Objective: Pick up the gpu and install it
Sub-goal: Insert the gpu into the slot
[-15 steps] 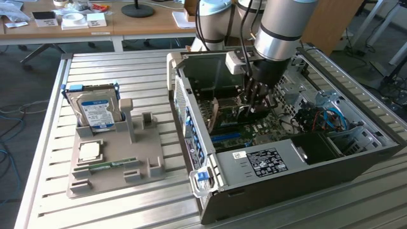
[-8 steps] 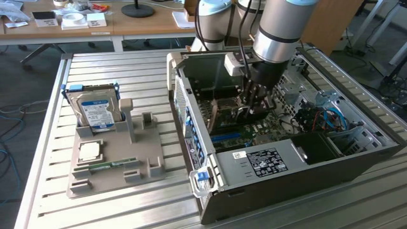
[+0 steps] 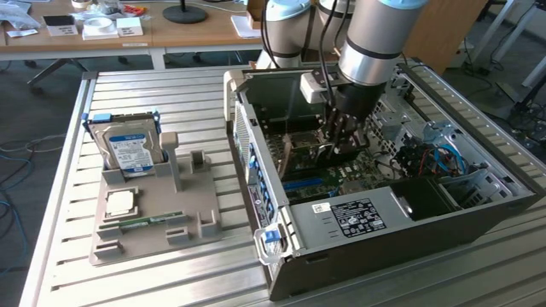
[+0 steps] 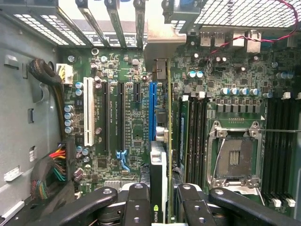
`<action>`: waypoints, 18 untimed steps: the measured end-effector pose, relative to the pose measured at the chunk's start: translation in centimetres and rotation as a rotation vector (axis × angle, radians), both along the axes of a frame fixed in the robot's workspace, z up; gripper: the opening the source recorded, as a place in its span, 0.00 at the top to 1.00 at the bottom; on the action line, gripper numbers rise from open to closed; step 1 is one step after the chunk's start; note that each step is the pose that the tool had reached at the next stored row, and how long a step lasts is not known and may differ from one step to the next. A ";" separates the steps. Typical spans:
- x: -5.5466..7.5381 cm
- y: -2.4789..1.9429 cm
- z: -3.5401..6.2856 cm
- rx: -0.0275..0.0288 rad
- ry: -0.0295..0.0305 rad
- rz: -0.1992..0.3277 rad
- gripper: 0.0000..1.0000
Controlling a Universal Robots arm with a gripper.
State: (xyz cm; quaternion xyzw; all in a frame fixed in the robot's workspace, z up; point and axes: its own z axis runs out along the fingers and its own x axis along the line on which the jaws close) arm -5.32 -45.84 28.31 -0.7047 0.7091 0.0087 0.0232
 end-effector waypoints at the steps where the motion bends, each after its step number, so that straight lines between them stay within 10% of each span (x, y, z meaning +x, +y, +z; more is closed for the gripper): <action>1: -0.1 0.00 -0.04 0.0003 -0.0002 0.000 0.73; 18: -0.8 -0.17 -0.53 0.0014 -0.0006 0.000 0.73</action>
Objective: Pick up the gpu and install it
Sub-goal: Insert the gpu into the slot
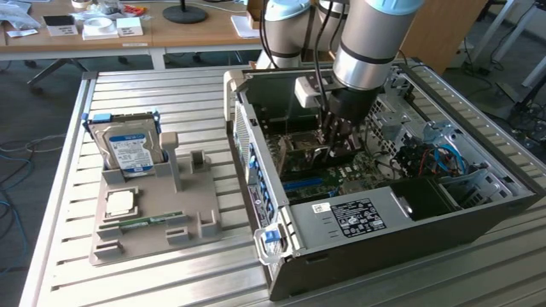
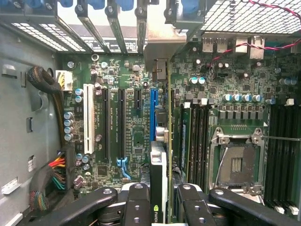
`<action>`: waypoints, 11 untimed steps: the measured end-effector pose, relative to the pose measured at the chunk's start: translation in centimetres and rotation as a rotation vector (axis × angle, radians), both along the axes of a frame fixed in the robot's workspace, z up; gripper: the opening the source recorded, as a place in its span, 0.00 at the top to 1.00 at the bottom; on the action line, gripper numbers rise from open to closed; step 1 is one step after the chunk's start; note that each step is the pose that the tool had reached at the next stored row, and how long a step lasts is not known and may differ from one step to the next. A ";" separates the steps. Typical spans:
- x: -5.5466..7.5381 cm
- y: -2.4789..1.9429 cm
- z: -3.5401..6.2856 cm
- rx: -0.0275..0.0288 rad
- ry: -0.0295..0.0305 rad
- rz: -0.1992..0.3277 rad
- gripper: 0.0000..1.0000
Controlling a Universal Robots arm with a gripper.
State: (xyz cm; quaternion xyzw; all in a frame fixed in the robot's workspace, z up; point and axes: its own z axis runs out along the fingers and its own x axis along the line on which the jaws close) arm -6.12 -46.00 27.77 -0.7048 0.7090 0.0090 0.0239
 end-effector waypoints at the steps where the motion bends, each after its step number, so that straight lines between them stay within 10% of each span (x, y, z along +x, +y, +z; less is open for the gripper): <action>1: 0.0 -0.02 -0.05 0.0002 0.0001 0.000 0.73; 11: -0.1 -0.03 -0.41 -0.0001 0.0002 0.000 0.73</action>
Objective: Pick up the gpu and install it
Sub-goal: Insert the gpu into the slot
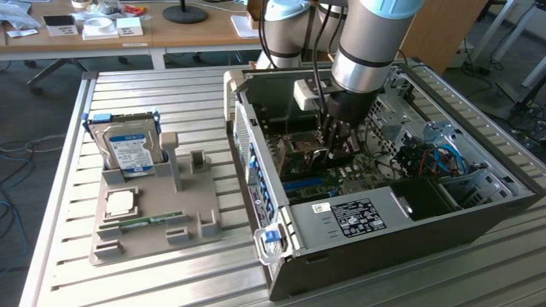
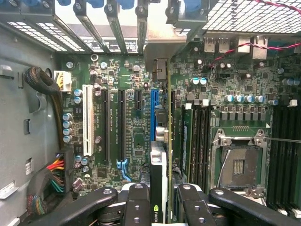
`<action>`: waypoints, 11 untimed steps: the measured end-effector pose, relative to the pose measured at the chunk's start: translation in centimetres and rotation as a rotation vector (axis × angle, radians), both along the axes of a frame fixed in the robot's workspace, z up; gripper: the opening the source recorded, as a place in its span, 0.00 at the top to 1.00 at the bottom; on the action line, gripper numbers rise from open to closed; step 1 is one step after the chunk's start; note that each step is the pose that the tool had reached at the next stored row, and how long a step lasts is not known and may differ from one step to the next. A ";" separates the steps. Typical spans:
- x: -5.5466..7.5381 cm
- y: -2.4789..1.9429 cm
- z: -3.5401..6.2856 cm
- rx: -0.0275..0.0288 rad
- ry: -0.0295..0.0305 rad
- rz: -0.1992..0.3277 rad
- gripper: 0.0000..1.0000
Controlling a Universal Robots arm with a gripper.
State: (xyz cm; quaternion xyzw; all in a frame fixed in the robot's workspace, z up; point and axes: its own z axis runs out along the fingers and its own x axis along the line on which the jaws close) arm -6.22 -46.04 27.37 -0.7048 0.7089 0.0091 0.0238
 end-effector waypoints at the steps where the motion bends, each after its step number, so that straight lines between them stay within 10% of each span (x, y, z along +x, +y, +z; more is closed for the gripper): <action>1: 0.0 0.00 0.00 0.0000 0.0000 0.000 0.73; 11: -0.3 0.00 -0.46 0.0000 0.0000 0.000 0.73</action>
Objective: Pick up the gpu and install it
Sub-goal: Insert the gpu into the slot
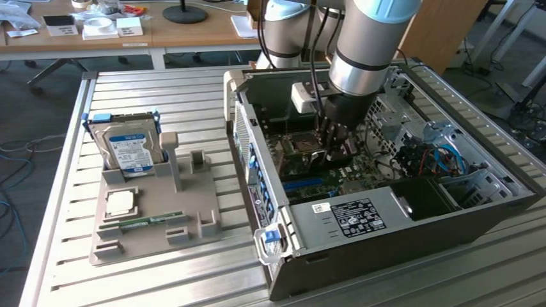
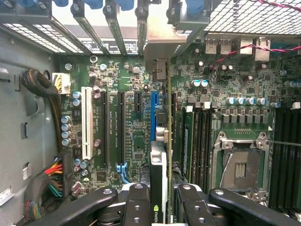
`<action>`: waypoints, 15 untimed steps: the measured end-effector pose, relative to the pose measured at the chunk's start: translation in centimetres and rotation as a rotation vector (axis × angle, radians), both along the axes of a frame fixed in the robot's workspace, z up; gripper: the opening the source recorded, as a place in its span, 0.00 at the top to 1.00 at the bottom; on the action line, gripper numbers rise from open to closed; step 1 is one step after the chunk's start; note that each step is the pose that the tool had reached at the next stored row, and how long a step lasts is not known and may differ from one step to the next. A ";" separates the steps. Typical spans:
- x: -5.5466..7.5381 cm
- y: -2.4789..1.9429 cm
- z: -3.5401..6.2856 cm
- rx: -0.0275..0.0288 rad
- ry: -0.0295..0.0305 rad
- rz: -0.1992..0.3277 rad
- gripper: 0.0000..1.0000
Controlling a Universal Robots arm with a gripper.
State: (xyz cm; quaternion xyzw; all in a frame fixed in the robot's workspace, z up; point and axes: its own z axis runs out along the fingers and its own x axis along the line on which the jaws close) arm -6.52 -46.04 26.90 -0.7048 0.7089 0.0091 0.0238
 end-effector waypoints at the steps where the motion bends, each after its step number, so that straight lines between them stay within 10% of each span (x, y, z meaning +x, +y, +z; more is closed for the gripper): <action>1: 0.0 0.00 0.00 0.0000 0.0000 0.000 0.73; 15: -0.3 -0.20 -0.03 0.0004 -0.0002 0.000 0.73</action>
